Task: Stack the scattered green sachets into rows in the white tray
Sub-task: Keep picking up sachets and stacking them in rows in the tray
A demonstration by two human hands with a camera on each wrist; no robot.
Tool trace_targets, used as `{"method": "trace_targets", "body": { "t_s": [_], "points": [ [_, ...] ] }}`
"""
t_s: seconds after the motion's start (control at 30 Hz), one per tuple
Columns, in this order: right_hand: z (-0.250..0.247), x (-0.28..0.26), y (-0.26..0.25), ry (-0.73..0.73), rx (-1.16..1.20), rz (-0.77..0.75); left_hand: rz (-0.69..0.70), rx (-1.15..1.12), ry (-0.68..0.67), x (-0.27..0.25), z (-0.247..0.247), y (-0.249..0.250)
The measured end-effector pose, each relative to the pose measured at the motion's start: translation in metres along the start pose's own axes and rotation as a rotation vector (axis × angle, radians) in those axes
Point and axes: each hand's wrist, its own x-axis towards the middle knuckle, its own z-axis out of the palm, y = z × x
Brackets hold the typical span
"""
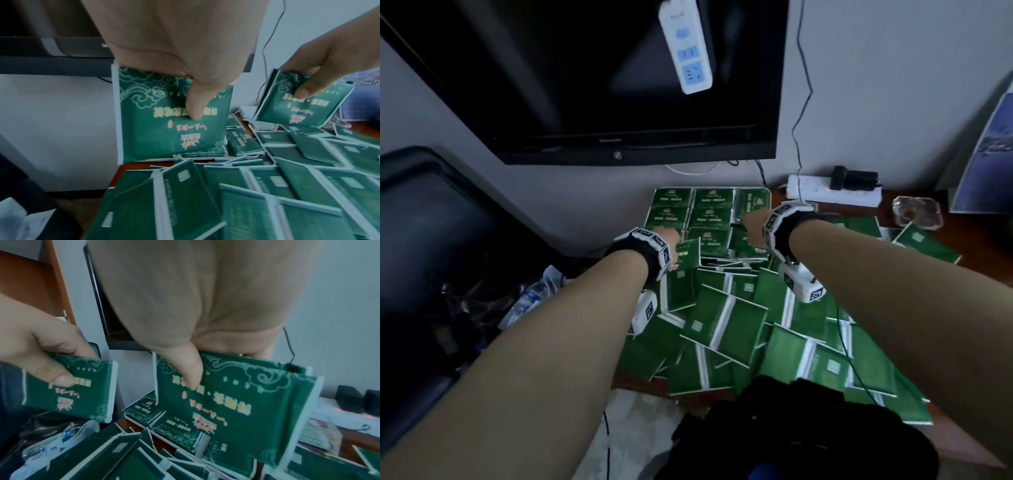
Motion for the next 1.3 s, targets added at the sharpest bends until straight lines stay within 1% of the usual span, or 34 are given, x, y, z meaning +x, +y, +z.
{"method": "trace_targets", "body": {
  "t_s": [0.03, 0.07, 0.13, 0.23, 0.3, 0.37, 0.43, 0.57, 0.7, 0.8, 1.07, 1.3],
  "points": [
    [0.000, 0.019, -0.008, -0.042, 0.046, -0.011, -0.004, 0.012, -0.008, 0.010, 0.003, -0.015],
    [-0.001, 0.026, -0.016, -0.072, 0.037, -0.023, 0.014, 0.006, -0.015, 0.019, 0.005, -0.027],
    [-0.004, 0.040, -0.029, -0.092, 0.057, 0.009, 0.051, 0.013, -0.038, 0.032, 0.004, -0.042],
    [-0.008, 0.047, -0.046, -0.060, 0.044, 0.000, 0.092, -0.019, -0.022, 0.055, 0.007, -0.059],
    [-0.010, 0.053, -0.056, -0.070, 0.034, 0.014, 0.107, -0.058, 0.010, 0.069, 0.016, -0.069],
    [-0.007, 0.065, -0.061, -0.066, 0.019, 0.025, 0.115, -0.072, 0.016, 0.082, 0.025, -0.075],
    [-0.006, 0.073, -0.068, -0.093, -0.005, 0.033, 0.128, -0.090, 0.026, 0.096, 0.034, -0.080],
    [0.002, 0.091, -0.080, -0.039, -0.031, 0.025, 0.177, -0.108, 0.104, 0.119, 0.050, -0.088],
    [0.016, 0.108, -0.090, 0.013, -0.093, -0.004, 0.213, -0.097, 0.196, 0.132, 0.068, -0.094],
    [0.032, 0.123, -0.097, 0.022, -0.077, -0.023, 0.251, -0.082, 0.264, 0.144, 0.084, -0.096],
    [0.062, 0.136, -0.099, 0.123, -0.026, -0.053, 0.319, -0.085, 0.284, 0.152, 0.115, -0.091],
    [0.063, 0.136, -0.091, 0.092, 0.009, -0.075, 0.387, -0.125, 0.307, 0.152, 0.120, -0.098]
  ]
}}
